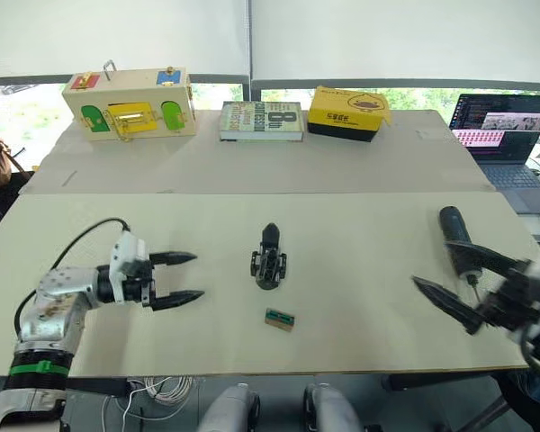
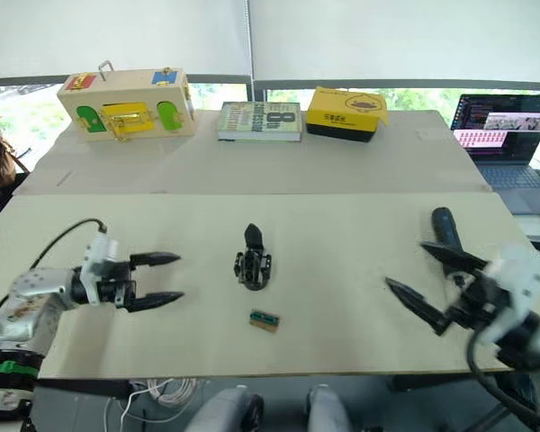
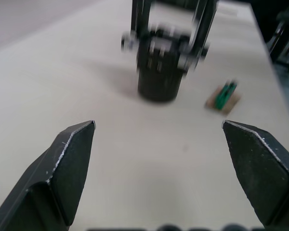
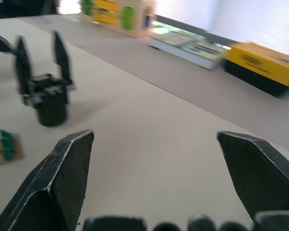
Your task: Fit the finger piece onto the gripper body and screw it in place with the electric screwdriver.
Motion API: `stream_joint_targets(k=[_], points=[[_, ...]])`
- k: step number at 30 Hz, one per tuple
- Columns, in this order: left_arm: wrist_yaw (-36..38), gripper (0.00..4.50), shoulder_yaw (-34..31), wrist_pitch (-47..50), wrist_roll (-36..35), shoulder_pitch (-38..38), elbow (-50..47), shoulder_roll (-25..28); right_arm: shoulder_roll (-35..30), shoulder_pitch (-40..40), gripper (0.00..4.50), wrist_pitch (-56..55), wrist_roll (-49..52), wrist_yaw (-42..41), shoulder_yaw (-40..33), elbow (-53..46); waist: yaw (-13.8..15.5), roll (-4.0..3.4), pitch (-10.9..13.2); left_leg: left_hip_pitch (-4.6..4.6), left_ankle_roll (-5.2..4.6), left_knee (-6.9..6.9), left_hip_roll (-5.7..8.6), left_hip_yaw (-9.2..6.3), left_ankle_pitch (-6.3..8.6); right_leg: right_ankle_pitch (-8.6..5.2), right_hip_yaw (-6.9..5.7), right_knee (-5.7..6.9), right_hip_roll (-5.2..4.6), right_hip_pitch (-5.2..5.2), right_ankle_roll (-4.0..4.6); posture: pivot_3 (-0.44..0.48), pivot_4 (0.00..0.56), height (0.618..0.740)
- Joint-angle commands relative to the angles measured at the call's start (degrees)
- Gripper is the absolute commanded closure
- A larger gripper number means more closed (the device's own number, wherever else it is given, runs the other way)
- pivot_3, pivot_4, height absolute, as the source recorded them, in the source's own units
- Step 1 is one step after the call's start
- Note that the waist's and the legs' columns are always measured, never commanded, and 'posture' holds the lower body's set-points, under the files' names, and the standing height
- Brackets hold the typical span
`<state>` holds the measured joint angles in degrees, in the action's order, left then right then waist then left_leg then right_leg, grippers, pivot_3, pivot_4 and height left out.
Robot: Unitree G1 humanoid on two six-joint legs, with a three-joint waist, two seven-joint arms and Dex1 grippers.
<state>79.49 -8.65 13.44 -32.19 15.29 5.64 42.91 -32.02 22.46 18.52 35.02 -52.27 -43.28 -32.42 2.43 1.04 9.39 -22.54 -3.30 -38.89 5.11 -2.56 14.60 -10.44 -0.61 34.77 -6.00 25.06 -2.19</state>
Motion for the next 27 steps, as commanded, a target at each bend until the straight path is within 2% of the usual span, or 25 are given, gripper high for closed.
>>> stream_joint_targets(k=[1, 5, 8, 14, 16, 22, 27], points=[[-2.76, 0.04, -2.27, 6.67, -5.61, 2.22, -6.38, 0.58, 4.02, 5.70, 0.00, -3.12, 1.34, 2.72, -5.50, -2.09, -0.16, -0.03, 0.02, 0.02, 0.01, 0.00, 0.00, 0.01, 0.00, -0.02, 0.01, 0.01, -0.01, -0.01, -0.03, 0.000, 0.150, 0.740], [-5.13, 0.04, -2.39, 11.48, -8.90, 4.24, -10.56, 0.10, 6.83, 8.69, 0.00, -2.64, 1.34, 7.19, -5.94, -1.51, -1.31, -0.05, 0.06, 0.19, 0.04, 0.02, -0.02, 0.02, -0.01, -0.05, 0.05, 0.13, 0.02, -0.07, -0.07, 0.000, 0.150, 0.740], [-6.61, 0.04, -1.87, 13.31, -9.91, 5.95, -12.31, -0.43, 4.46, 6.34, 0.00, 1.75, 1.10, 12.72, -4.65, -0.85, -2.17, -0.08, 0.09, 0.30, 0.06, 0.01, -0.03, 0.04, -0.01, -0.05, 0.08, 0.18, 0.00, -0.17, -0.08, 0.000, 0.150, 0.740], [-9.02, 0.04, -2.05, 15.63, -11.33, 8.30, -14.04, -1.63, -7.26, -7.66, 0.00, 17.67, 1.71, 22.39, -0.17, 7.29, -2.44, -0.04, 0.12, 0.35, 0.13, 0.01, -0.03, 0.08, -0.08, -0.03, -0.05, 0.21, -0.01, -0.18, -0.08, 0.000, 0.150, 0.740], [-9.12, 0.04, -1.94, 15.79, -11.42, 8.43, -14.32, -1.68, -10.92, -12.58, 0.00, 20.26, 0.69, 22.41, 2.53, 12.16, -2.21, -0.03, 0.13, 0.30, -0.33, 0.02, -0.03, 0.09, -0.36, -0.02, -0.10, 0.19, 0.00, -0.14, -0.03, 0.000, 0.150, 0.740], [-9.27, 0.04, -1.78, 15.97, -12.18, 9.76, -14.76, -2.20, -18.23, -31.09, 0.00, 22.81, -5.16, 21.44, 15.08, 31.32, -1.73, -0.02, 0.18, 0.12, -0.49, 0.04, 0.03, 0.13, -0.32, 0.18, -0.10, 0.12, 0.08, -0.03, 0.49, 0.000, 0.150, 0.740], [-8.43, 0.04, -1.97, 15.78, -12.64, 10.96, -14.96, -2.52, -20.34, -42.69, 0.00, 23.47, -10.31, 19.19, 23.50, 46.73, -1.55, 0.01, 0.21, 0.09, -0.64, 0.03, 0.09, 0.29, -0.24, 0.19, -0.16, 0.03, 0.03, -0.03, 0.45, 0.000, 0.150, 0.740]])
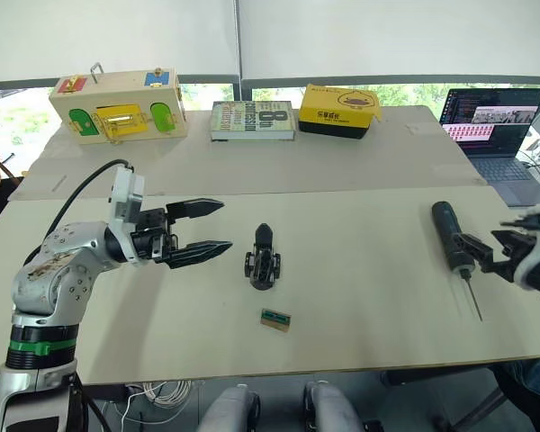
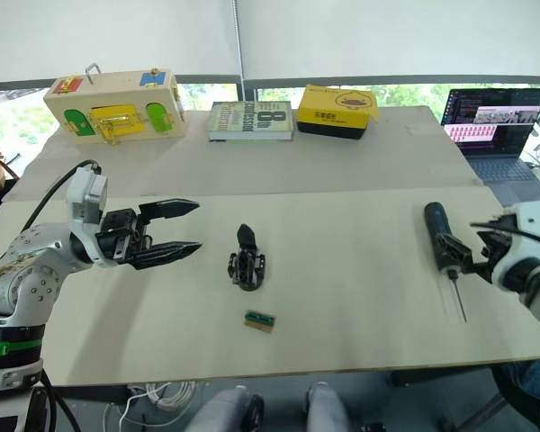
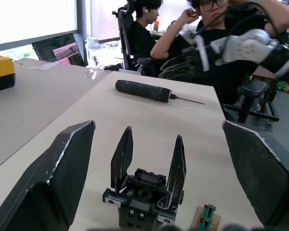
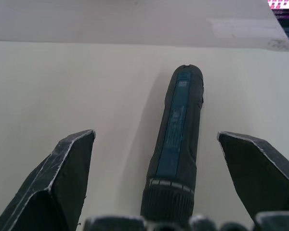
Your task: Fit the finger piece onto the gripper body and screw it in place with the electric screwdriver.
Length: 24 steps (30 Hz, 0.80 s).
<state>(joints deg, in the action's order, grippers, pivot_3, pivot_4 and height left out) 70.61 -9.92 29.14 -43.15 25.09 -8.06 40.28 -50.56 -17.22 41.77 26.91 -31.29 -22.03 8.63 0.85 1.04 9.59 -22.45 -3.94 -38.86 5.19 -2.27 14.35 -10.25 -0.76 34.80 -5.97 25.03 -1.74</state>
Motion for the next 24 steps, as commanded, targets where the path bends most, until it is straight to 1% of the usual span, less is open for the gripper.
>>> stream_joint_targets(k=[1, 3, 5, 9, 11, 14, 16, 17, 18, 19, 22, 24], points=[[0.64, 0.04, -0.75, -0.01, -1.67, 1.23, -1.31, 0.15, -1.98, -4.36, 0.00, -0.57, -3.28, -2.61, 3.45, 8.03, 0.03, 0.00, 0.00, -0.01, -0.04, 0.00, 0.00, 0.00, 0.02, 0.00, 0.00, 0.01, 0.01, 0.01, 0.00, 0.000, 0.150, 0.740], [2.15, 0.04, -0.46, 0.13, -1.97, 0.98, -1.74, 0.72, -2.22, -7.23, 0.00, -1.58, -5.44, -3.13, 5.42, 12.99, -0.03, 0.00, 0.00, -0.03, -0.10, 0.00, 0.02, 0.00, 0.06, 0.00, 0.03, 0.03, 0.01, 0.03, 0.00, 0.000, 0.150, 0.740], [3.10, 0.04, -0.48, -0.47, -1.78, 0.77, -2.10, 1.03, -2.49, -10.23, 0.00, -0.26, -6.21, -5.31, 7.40, 17.17, -0.17, -0.01, 0.00, -0.05, -0.15, 0.00, 0.04, 0.05, 0.10, 0.01, 0.03, 0.04, -0.01, 0.08, 0.00, 0.000, 0.150, 0.740], [4.24, 0.04, -0.38, -1.15, -1.28, 0.86, -1.90, 1.38, -3.03, -14.19, 0.00, -0.86, -9.09, -8.61, 11.06, 23.01, -0.34, -0.02, 0.01, -0.07, -0.19, 0.02, 0.05, 0.16, 0.13, 0.02, 0.04, 0.01, -0.06, 0.14, -0.02, 0.000, 0.150, 0.740], [4.43, 0.04, -0.40, -1.13, -1.24, 0.83, -1.90, 1.42, -2.81, -16.19, 0.00, -0.22, -9.68, -9.18, 11.35, 25.63, -0.34, -0.02, 0.01, -0.07, -0.19, 0.01, 0.05, 0.17, 0.14, 0.03, 0.03, 0.02, -0.10, 0.14, -0.04, 0.000, 0.150, 0.740], [4.60, 0.00, -0.35, -1.12, -1.12, 0.63, -2.23, 1.50, -2.81, -17.75, 0.83, 1.90, -9.79, -9.71, 11.07, 27.16, -0.33, -0.02, 0.01, -0.07, -0.17, -0.01, 0.05, 0.18, 0.13, 0.04, 0.04, 0.04, -0.10, 0.13, -0.05, 0.000, 0.150, 0.740], [4.87, 0.00, -0.30, -1.33, -0.90, 0.38, -2.30, 1.61, -2.88, -17.86, 1.55, 3.22, -9.83, -9.93, 10.64, 27.24, -0.32, -0.02, 0.01, -0.06, -0.16, -0.02, 0.05, 0.17, 0.12, 0.05, 0.04, 0.06, -0.10, 0.13, -0.05, 0.000, 0.150, 0.740], [4.97, 0.00, -0.24, -1.43, -0.76, 0.25, -2.32, 1.65, -3.04, -17.51, 1.85, 3.40, -9.83, -10.45, 10.56, 26.85, -0.32, -0.02, 0.01, -0.06, -0.16, -0.02, 0.05, 0.17, 0.12, 0.05, 0.05, 0.06, -0.09, 0.13, -0.05, 0.000, 0.150, 0.740], [5.16, 0.00, -0.21, -1.61, -0.62, 0.12, -2.30, 1.68, -3.27, -16.84, 2.25, 3.51, -9.78, -10.91, 10.43, 25.90, -0.32, -0.02, 0.01, -0.06, -0.16, -0.03, 0.05, 0.17, 0.12, 0.05, 0.05, 0.07, -0.09, 0.13, -0.05, 0.000, 0.150, 0.740], [5.65, 0.00, -0.44, -2.54, -0.61, -0.03, -2.26, 1.33, -3.49, -16.27, 2.54, 3.58, -9.65, -11.44, 10.32, 24.96, -0.30, -0.03, 0.01, -0.06, -0.16, -0.02, 0.05, 0.17, 0.12, 0.05, 0.05, 0.07, -0.09, 0.13, -0.06, 0.000, 0.150, 0.740], [6.96, 0.00, -0.73, -3.35, -0.39, -0.74, -1.94, 1.81, -3.94, -14.54, 2.58, 3.00, -8.08, -13.38, 8.71, 20.37, -0.20, -0.03, 0.01, -0.06, -0.16, -0.02, 0.05, 0.17, 0.12, 0.05, 0.03, 0.08, -0.08, 0.14, -0.06, 0.000, 0.150, 0.740], [8.23, 0.00, -1.02, -4.06, 0.28, -1.52, -1.45, 2.87, -4.22, -12.59, 2.58, 3.94, -5.38, -15.31, 6.52, 12.56, -0.22, -0.08, 0.04, -0.08, -0.17, -0.01, 0.05, 0.18, 0.13, 0.05, 0.05, 0.08, -0.08, 0.17, -0.06, 0.000, 0.150, 0.740]])
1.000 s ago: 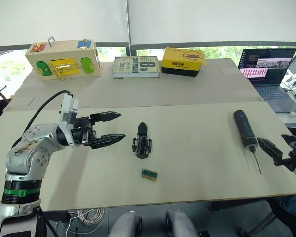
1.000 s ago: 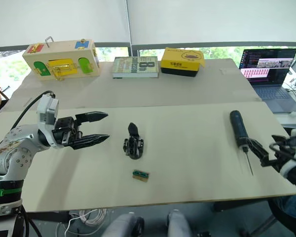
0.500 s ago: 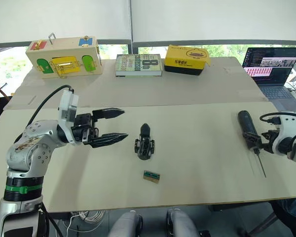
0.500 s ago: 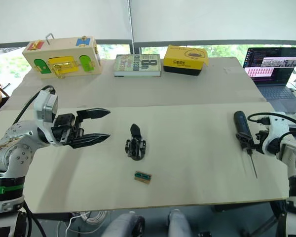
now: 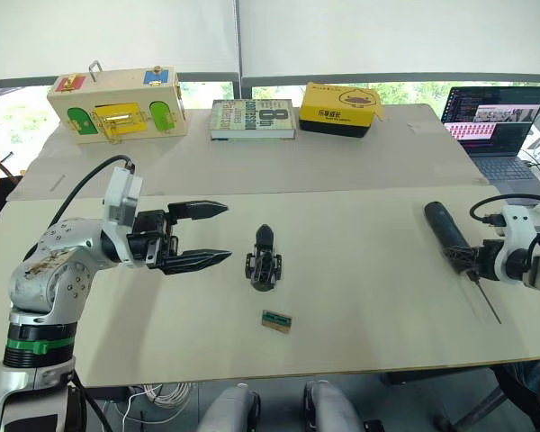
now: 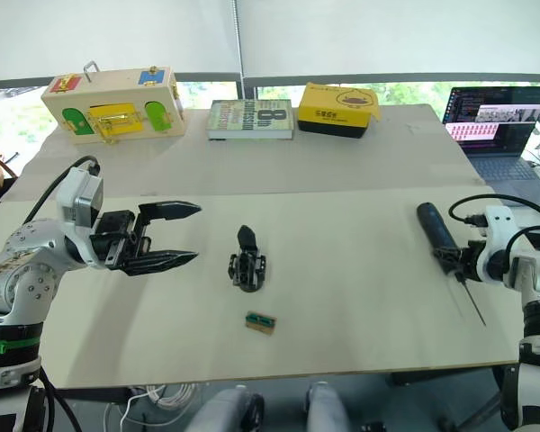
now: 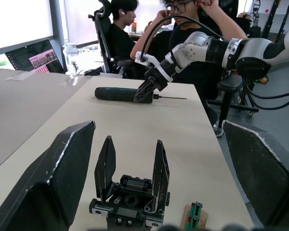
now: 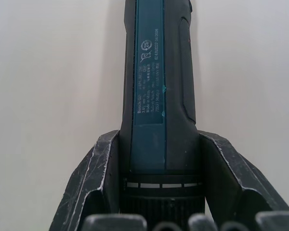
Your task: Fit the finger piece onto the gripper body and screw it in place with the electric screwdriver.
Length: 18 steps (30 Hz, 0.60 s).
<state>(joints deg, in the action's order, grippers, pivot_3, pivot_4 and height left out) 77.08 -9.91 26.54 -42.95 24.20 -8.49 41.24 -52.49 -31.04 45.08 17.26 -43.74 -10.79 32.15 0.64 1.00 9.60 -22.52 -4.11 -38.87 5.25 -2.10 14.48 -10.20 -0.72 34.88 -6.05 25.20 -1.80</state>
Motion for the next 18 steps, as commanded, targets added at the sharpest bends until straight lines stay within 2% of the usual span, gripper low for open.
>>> stream_joint_targets(k=[1, 4, 6, 10, 13, 18], points=[[2.34, 0.00, -1.43, -2.01, 0.26, -1.16, -0.76, 2.28, -2.40, 2.49, 2.58, 2.56, 5.82, -3.51, -5.60, -16.01, -0.11, -0.18, 0.11, -0.04, 0.00, 0.01, 0.00, 0.00, 0.00, 0.00, 0.01, 0.01, -0.01, 0.05, 0.00, 0.000, 0.150, 0.740], [4.75, 0.00, -2.99, -3.76, 0.85, -4.51, 0.03, 4.42, -1.94, 7.45, 2.58, 10.90, 11.29, -2.78, -7.79, -34.32, -0.55, -0.49, 0.23, -0.14, 0.00, 0.01, 0.00, 0.09, 0.00, 0.01, 0.11, 0.09, -0.04, 0.25, -0.01, 0.000, 0.150, 0.740], [6.60, 0.00, -4.00, -5.95, 1.05, -6.89, 0.73, 5.15, -1.01, 9.97, 2.58, 14.57, 13.32, -1.17, -8.28, -42.22, -0.79, -0.51, 0.23, -0.22, 0.04, 0.05, -0.05, 0.09, 0.01, 0.00, 0.17, 0.16, -0.01, 0.46, 0.00, 0.000, 0.150, 0.740], [9.39, 0.00, -4.84, -11.70, 4.39, -12.93, 3.00, 5.98, 1.39, 17.56, 2.58, 13.87, 13.16, 2.25, -6.17, -56.55, -0.08, -0.50, 0.22, -0.37, 0.12, 0.02, -0.09, 0.07, -0.03, 0.03, 0.12, 0.16, -0.02, 0.60, 0.04, 0.000, 0.150, 0.740], [9.54, 0.00, -4.48, -15.69, 6.47, -15.46, 4.54, 5.18, 2.50, 21.89, 2.58, 9.53, 10.11, 4.13, -1.86, -60.95, 0.51, -0.48, 0.23, -0.46, 0.08, -0.06, -0.02, 0.07, -0.02, 0.05, 0.09, 0.11, -0.11, 0.59, 0.00, 0.000, 0.150, 0.740], [8.99, 0.00, -3.23, -20.23, 8.78, -17.21, 6.09, 3.36, 4.30, 22.08, 2.58, 5.35, 7.07, 4.80, 3.48, -58.57, 0.70, -0.47, 0.24, -0.75, 0.05, -0.33, 0.08, 0.13, -0.07, 0.31, 0.11, 0.07, -0.14, 0.81, -0.14, 0.000, 0.150, 0.740]])
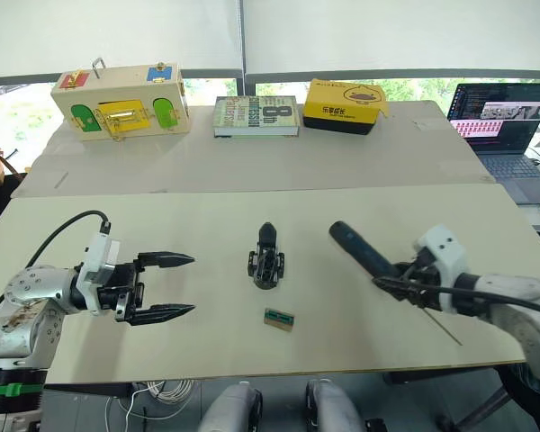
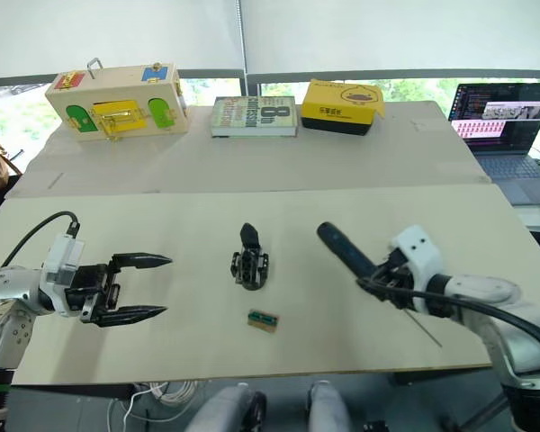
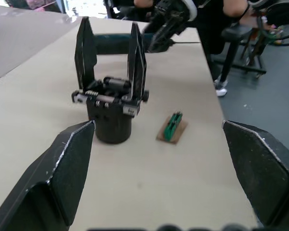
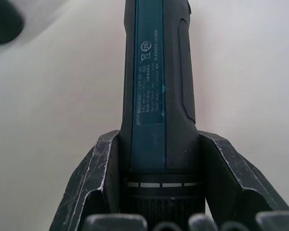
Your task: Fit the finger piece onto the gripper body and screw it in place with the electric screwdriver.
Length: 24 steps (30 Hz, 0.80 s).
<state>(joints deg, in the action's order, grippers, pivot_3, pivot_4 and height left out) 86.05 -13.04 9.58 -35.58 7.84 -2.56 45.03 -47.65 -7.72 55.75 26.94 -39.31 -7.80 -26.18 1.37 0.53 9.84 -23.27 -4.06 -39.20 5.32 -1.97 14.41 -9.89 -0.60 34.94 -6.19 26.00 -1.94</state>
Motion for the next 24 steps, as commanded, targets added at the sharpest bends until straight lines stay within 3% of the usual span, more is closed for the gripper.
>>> stream_joint_targets(k=[1, 5, 13, 15, 19, 24], points=[[-0.24, 0.00, 0.15, -4.46, 2.09, -0.94, 0.62, -0.87, -0.43, -1.73, 2.58, -5.85, -3.13, 0.14, 1.49, 0.73, -0.11, 0.01, -0.01, 0.03, 0.01, -0.01, 0.00, 0.03, -0.01, 0.03, 0.02, -0.01, 0.01, -0.02, 0.00, 0.000, 0.150, 0.740], [-1.52, 0.00, 0.67, -5.40, 2.69, -0.59, 0.90, -1.96, -0.86, -2.91, 2.58, -8.95, -5.72, -1.24, 5.06, 3.96, -0.24, 0.06, 0.01, 0.06, 0.10, -0.01, -0.05, 0.07, -0.09, 0.08, 0.04, 0.05, 0.07, 0.00, 0.04, 0.000, 0.150, 0.740], [-2.56, 0.00, 1.76, -3.94, 1.95, -0.55, -0.86, -1.80, 0.33, -4.80, 2.58, -9.53, -5.38, -2.26, 5.38, 6.69, -0.70, 0.09, -0.01, 0.07, 0.12, -0.01, -0.11, 0.07, -0.15, 0.12, 0.05, 0.07, 0.15, 0.02, 0.12, 0.000, 0.150, 0.740], [-2.88, 0.00, 1.99, -3.85, 1.85, -0.38, -1.25, -1.96, -0.43, -5.09, 1.53, -9.07, -5.35, -2.78, 5.40, 6.74, -0.70, 0.10, -0.01, 0.08, 0.13, -0.01, -0.12, 0.07, -0.15, 0.13, 0.05, 0.07, 0.17, 0.02, 0.13, 0.000, 0.150, 0.740], [-3.13, 0.00, 2.36, -3.61, 1.73, -0.27, -1.78, -2.15, -2.83, -7.61, 0.18, -7.38, -4.24, -4.38, 4.11, 4.68, -0.68, 0.10, -0.02, 0.09, 0.13, -0.01, -0.12, 0.07, -0.15, 0.14, 0.06, 0.09, 0.17, 0.02, 0.14, 0.000, 0.150, 0.740], [-3.16, 0.00, 3.25, -3.77, 2.00, -0.88, -2.46, -2.24, -10.72, -12.02, 0.04, -0.80, 0.35, -10.79, 3.66, 1.24, -0.68, 0.13, -0.03, 0.08, 0.12, -0.01, -0.12, 0.09, -0.16, 0.15, 0.05, 0.08, 0.15, 0.03, 0.14, 0.000, 0.150, 0.740]])
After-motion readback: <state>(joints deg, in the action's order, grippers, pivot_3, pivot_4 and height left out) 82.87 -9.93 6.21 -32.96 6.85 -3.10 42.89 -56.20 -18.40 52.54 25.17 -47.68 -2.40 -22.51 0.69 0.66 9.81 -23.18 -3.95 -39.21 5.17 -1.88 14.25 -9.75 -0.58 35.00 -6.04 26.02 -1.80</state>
